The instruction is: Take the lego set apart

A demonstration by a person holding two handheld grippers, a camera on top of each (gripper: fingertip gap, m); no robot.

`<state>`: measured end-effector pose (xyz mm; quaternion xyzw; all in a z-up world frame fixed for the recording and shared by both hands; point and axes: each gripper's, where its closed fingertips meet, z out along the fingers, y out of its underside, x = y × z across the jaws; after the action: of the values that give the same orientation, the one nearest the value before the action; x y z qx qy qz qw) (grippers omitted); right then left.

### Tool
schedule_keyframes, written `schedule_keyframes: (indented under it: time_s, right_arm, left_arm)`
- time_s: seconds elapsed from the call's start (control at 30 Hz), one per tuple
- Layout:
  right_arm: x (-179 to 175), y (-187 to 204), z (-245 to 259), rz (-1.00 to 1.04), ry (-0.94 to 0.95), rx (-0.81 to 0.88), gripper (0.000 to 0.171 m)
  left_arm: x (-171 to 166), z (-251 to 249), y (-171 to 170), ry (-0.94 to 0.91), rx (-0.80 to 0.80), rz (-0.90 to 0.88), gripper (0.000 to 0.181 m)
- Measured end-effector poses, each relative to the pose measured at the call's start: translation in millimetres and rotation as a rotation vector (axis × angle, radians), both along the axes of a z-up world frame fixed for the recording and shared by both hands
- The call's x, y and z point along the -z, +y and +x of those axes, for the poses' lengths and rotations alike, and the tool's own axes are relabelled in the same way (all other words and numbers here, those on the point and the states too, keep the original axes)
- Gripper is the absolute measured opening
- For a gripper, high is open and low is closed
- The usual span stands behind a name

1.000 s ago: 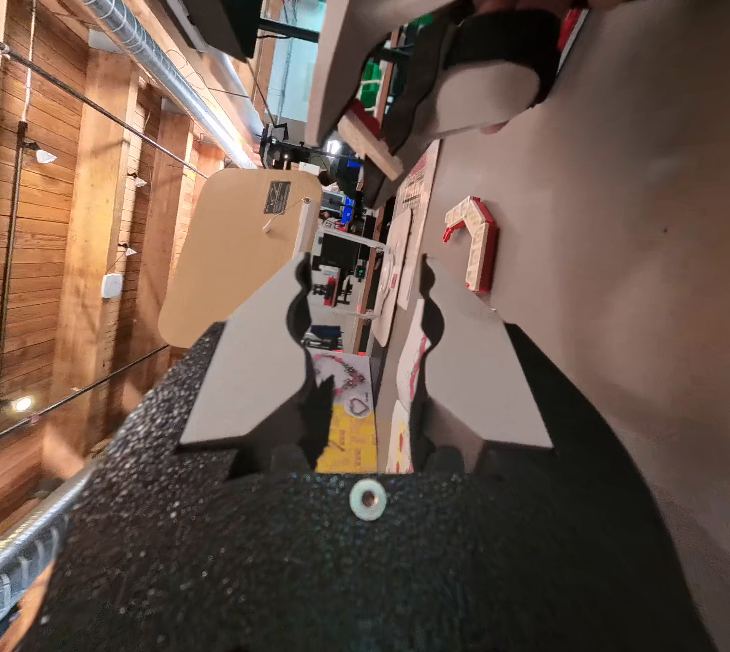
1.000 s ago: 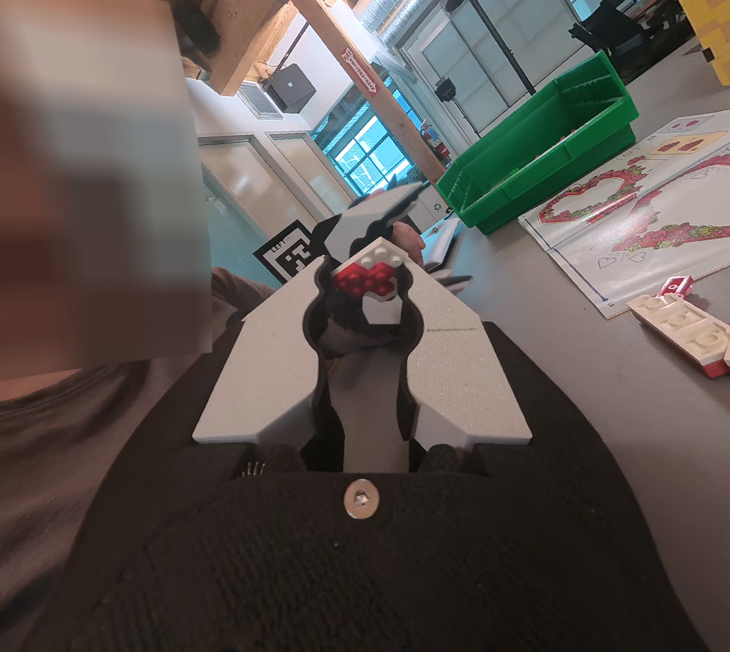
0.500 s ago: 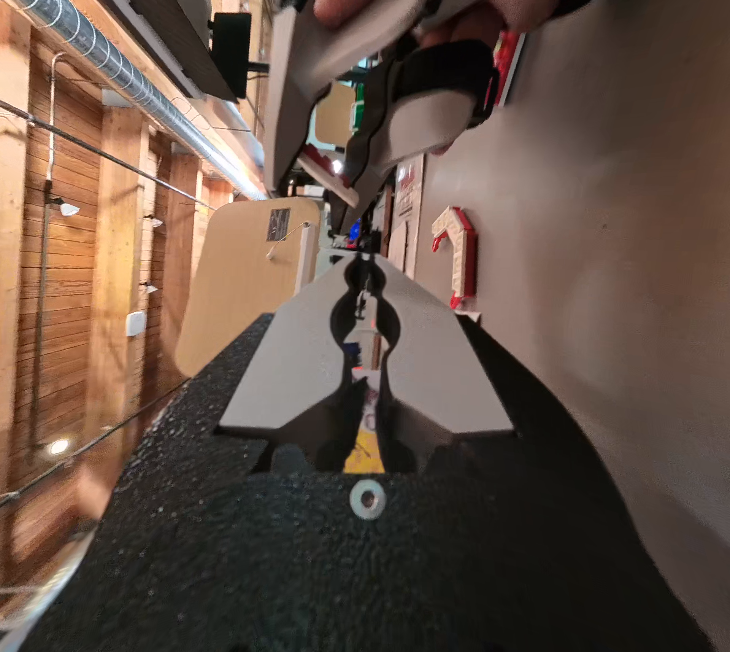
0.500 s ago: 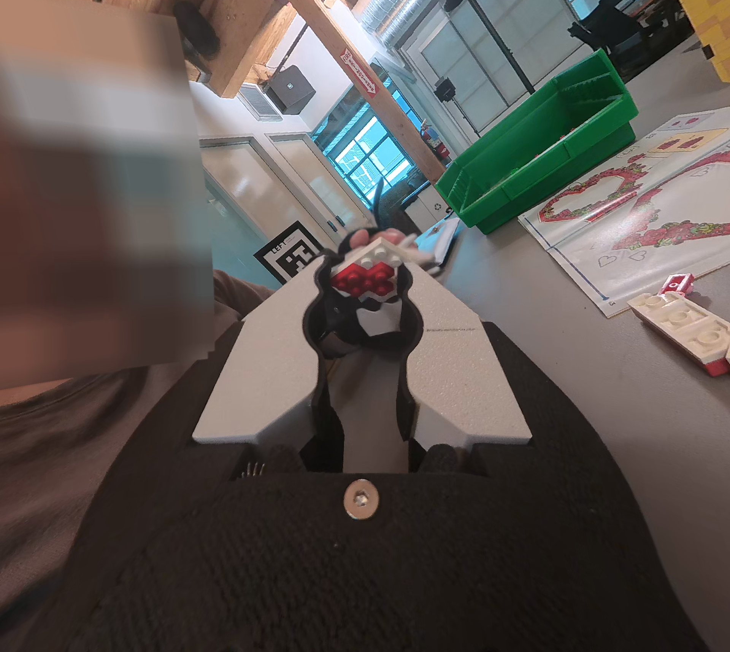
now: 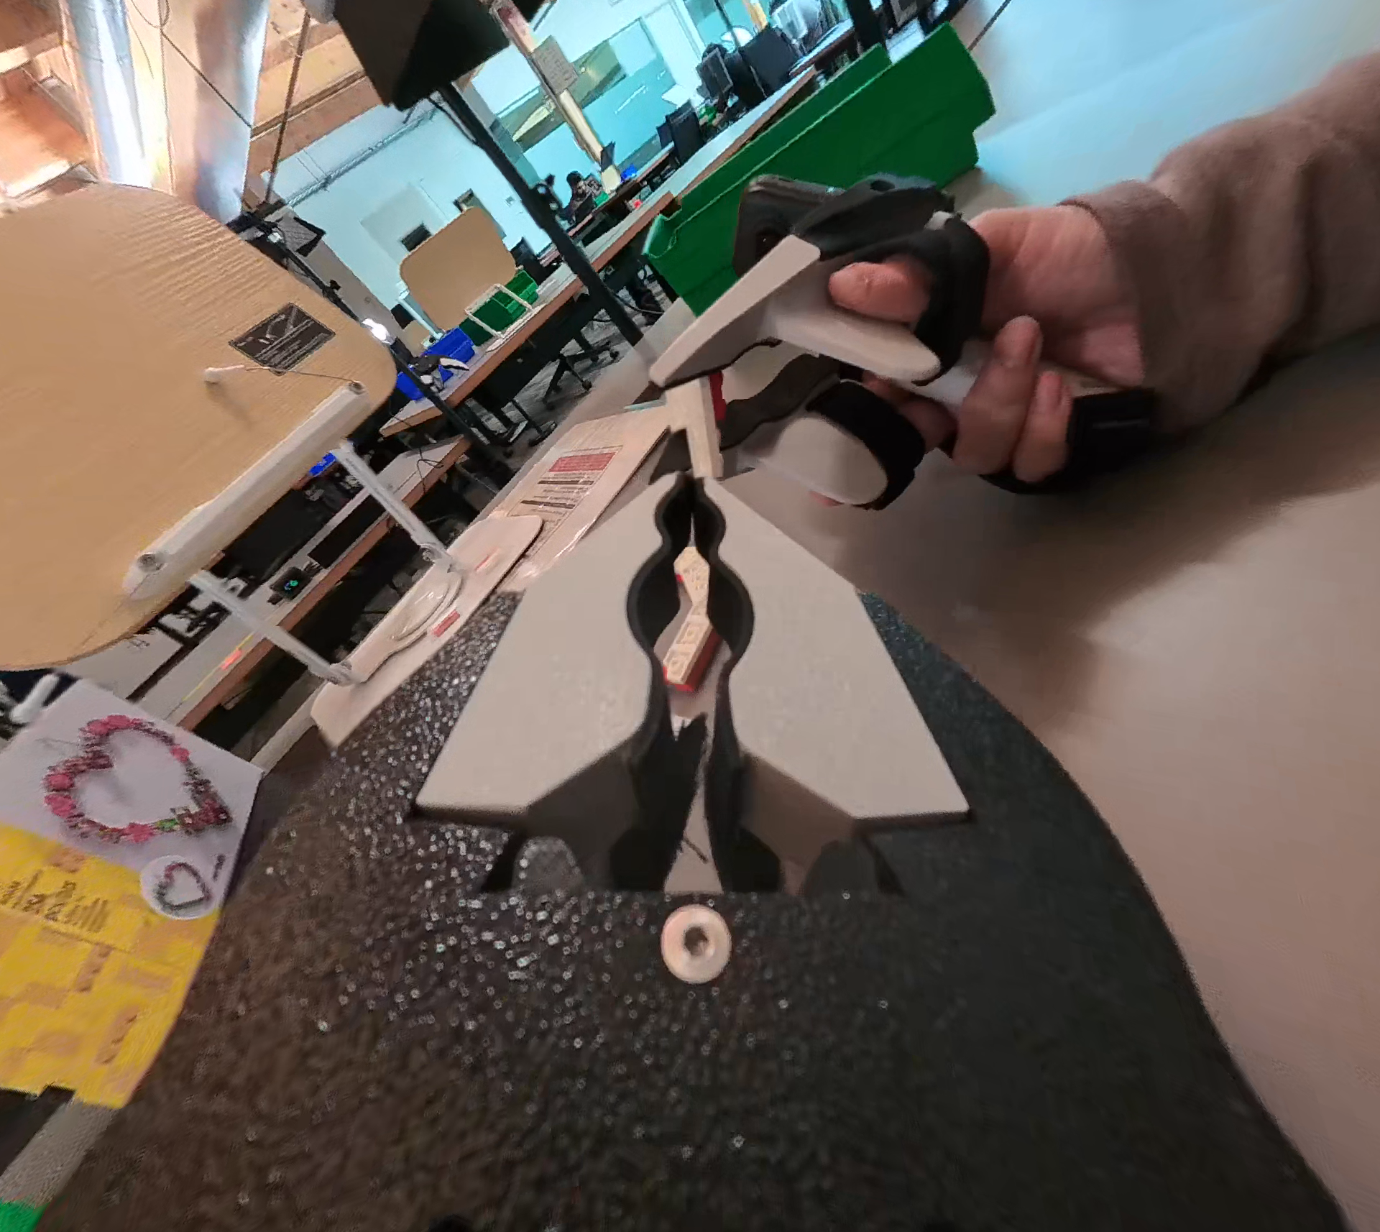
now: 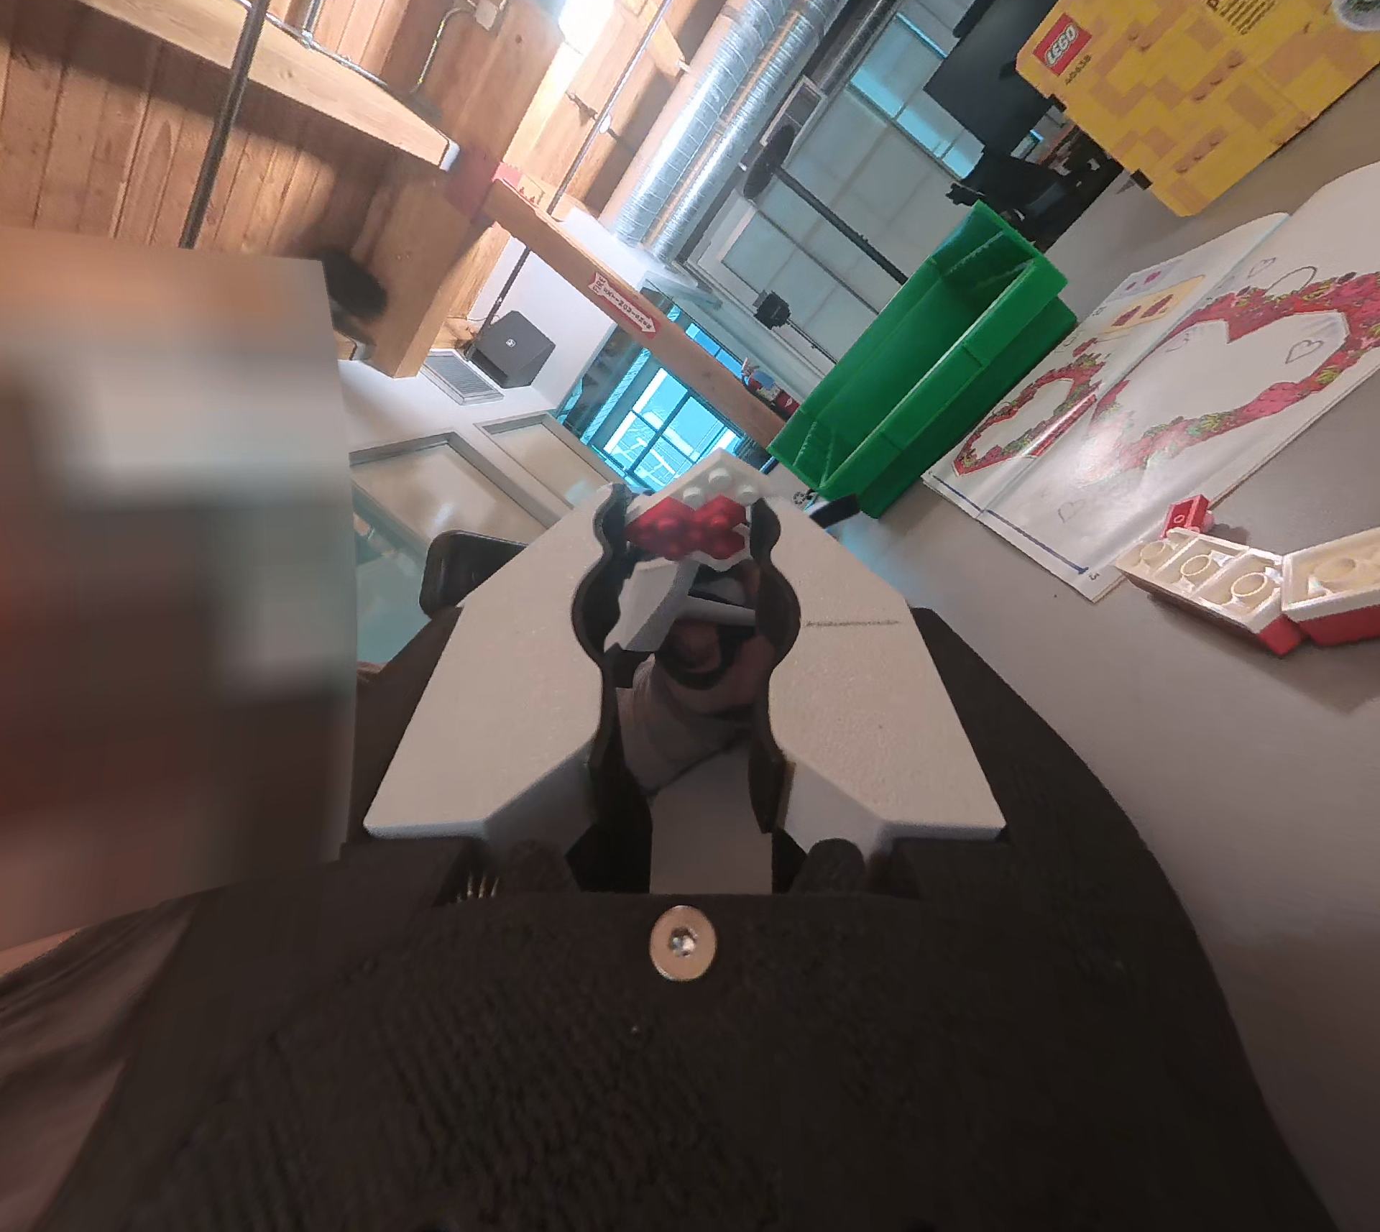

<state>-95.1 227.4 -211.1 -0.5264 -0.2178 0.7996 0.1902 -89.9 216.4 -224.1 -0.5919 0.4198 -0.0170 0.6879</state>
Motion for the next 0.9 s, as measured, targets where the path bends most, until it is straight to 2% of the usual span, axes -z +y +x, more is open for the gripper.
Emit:
schedule_keyframes:
  time_s: [0.4,0.5,0.57,0.6,0.63,0.67,0.73,0.9]
  right_arm:
    - [0.0,3.2,0.8,-0.047,0.013,0.018,0.032]
    - [0.7,3.7,-1.1,-0.088,0.021,0.035,0.032]
    - [1.0,3.0,-3.7,-0.121,0.028,0.044,0.032]
    - [1.5,2.3,-5.3,-0.135,0.030,0.047,0.032]
    - [1.8,1.2,-6.7,-0.146,0.033,0.049,0.032]
    - [1.8,-0.1,-8.3,-0.156,0.036,0.048,0.032]
    - [1.9,-3.9,-11.3,-0.165,0.038,0.041,0.032]
    - [0.4,-11.4,-16.2,-0.188,0.048,0.025,0.032]
  left_arm:
    - [-7.6,4.4,-8.5,-0.207,0.132,-0.176,0.000]
    - [-8.1,-0.3,-3.0,-0.223,0.082,-0.151,0.000]
    - [-14.5,-8.8,4.2,-0.197,-0.023,-0.063,0.001]
    - [-13.9,-8.2,4.0,-0.152,-0.038,-0.034,0.042]
    - [-12.4,-4.0,1.4,-0.116,-0.022,-0.020,0.056]
    - [-9.4,-0.2,-1.6,-0.086,-0.005,-0.022,0.048]
    - [-4.2,1.9,-1.1,-0.047,-0.014,-0.034,0.043]
    - [9.3,1.1,1.2,0.093,-0.042,-0.021,0.011]
